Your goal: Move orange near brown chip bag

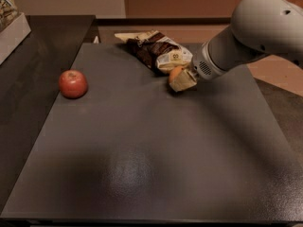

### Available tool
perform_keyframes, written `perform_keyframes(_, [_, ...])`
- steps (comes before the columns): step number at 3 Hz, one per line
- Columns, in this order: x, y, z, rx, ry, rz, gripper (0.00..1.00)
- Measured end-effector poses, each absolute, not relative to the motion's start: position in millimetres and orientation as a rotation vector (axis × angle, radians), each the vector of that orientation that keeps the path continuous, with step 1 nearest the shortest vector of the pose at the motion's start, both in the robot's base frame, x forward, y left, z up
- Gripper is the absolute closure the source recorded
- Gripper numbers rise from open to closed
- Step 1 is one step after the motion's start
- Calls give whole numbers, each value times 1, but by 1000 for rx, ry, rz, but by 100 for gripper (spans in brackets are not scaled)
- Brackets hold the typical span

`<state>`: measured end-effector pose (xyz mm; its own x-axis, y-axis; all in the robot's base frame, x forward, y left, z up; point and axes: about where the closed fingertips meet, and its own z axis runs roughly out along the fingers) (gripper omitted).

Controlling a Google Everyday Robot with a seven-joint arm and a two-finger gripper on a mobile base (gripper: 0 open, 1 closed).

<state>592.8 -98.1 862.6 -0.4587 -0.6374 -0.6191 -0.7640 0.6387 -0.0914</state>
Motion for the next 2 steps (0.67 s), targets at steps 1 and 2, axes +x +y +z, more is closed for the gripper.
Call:
perform_keyframes(1, [596,-108,856,-1038,2259,247,60])
perform_keyframes(2, [600,-110,855,-1011,2258,254,36])
